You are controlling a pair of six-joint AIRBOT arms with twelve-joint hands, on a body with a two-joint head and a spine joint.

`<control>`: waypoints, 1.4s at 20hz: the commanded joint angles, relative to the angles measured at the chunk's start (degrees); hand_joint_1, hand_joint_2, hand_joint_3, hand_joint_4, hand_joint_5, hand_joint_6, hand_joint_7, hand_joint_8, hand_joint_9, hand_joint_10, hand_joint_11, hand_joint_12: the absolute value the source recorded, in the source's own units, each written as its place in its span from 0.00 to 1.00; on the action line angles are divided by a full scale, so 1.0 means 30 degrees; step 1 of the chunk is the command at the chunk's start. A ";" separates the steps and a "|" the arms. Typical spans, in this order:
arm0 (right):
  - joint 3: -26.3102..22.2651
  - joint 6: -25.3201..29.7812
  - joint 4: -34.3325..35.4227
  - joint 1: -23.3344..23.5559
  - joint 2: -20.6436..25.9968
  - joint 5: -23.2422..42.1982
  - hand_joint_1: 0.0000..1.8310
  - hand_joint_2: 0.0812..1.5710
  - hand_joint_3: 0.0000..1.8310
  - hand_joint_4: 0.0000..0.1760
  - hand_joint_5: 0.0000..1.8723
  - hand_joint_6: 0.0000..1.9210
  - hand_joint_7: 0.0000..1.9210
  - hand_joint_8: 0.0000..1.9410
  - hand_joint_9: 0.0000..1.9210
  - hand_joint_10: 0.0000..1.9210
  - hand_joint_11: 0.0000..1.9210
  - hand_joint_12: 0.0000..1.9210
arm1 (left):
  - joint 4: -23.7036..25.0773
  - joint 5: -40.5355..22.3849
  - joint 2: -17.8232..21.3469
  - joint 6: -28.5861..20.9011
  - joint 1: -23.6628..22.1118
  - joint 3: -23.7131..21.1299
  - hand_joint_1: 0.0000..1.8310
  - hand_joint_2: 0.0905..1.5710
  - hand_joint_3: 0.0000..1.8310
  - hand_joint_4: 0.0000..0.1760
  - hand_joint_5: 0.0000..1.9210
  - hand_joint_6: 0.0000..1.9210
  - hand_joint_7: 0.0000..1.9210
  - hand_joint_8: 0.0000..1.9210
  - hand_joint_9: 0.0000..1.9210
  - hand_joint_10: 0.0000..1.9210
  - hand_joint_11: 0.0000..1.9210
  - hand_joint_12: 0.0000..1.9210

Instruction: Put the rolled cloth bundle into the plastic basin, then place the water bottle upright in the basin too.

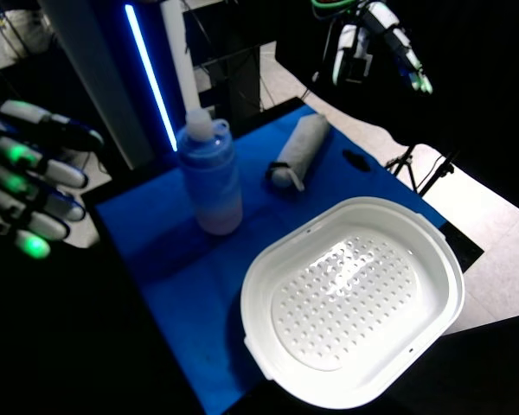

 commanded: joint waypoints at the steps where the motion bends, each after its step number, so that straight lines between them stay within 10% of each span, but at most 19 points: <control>1: 0.0091 0.0129 0.0061 0.0105 0.0100 0.2344 0.06 0.87 0.00 0.49 0.17 0.00 0.13 0.00 0.12 0.00 0.00 0.31 | -0.0176 -0.2353 0.0087 -0.0148 -0.0069 0.0140 0.11 0.62 0.01 1.00 0.07 0.00 0.08 0.00 0.09 0.00 0.02 0.10; 6: 0.0098 0.0129 0.0050 0.0105 0.0115 0.2223 0.08 0.89 0.00 0.43 0.17 0.00 0.14 0.00 0.12 0.00 0.01 0.28 | 0.0072 -0.1809 0.0118 -0.0152 -0.0351 0.0498 0.18 0.59 0.00 1.00 0.08 0.00 0.08 0.00 0.08 0.00 0.01 0.07; 8: 0.0108 0.0129 0.0054 0.0107 0.0098 0.2139 0.09 0.87 0.00 0.62 0.17 0.00 0.13 0.00 0.11 0.00 0.01 0.27 | 0.0609 -0.0449 0.0123 -0.0152 -0.1364 0.1210 0.24 0.55 0.00 1.00 0.09 0.00 0.06 0.00 0.05 0.00 0.00 0.03; 17: 0.0241 0.0129 0.0052 0.0110 0.0016 0.1841 0.14 0.87 0.00 0.42 0.18 0.00 0.12 0.00 0.10 0.00 0.00 0.25 | 0.8054 0.7567 0.0421 -0.0438 -0.7013 0.2390 0.33 0.50 0.00 1.00 0.06 0.00 0.13 0.00 0.15 0.00 0.17 0.10; 19: 0.0249 0.0129 0.0055 0.0110 0.0005 0.1797 0.14 0.87 0.00 0.60 0.18 0.00 0.12 0.00 0.10 0.00 0.00 0.26 | 1.0260 0.9712 -0.0050 -0.1443 -0.8377 0.2789 0.31 0.50 0.00 1.00 0.06 0.00 0.13 0.00 0.16 0.01 0.18 0.11; 24: 0.0299 0.0129 0.0057 0.0110 -0.0032 0.1761 0.15 0.89 0.00 0.46 0.18 0.00 0.12 0.00 0.11 0.00 0.02 0.23 | 1.4213 1.3295 -0.1185 -0.2763 -1.1094 0.3649 0.36 0.48 0.00 0.98 0.09 0.00 0.16 0.00 0.18 0.00 0.00 0.51; 28: 0.0312 0.0129 0.0059 0.0109 -0.0047 0.1757 0.15 0.89 0.00 0.56 0.18 0.00 0.12 0.00 0.10 0.00 0.02 0.24 | 1.7456 1.5900 -0.2088 -0.3504 -1.2878 0.4126 0.38 0.49 0.00 1.00 0.11 0.00 0.17 0.00 0.18 0.00 0.00 0.52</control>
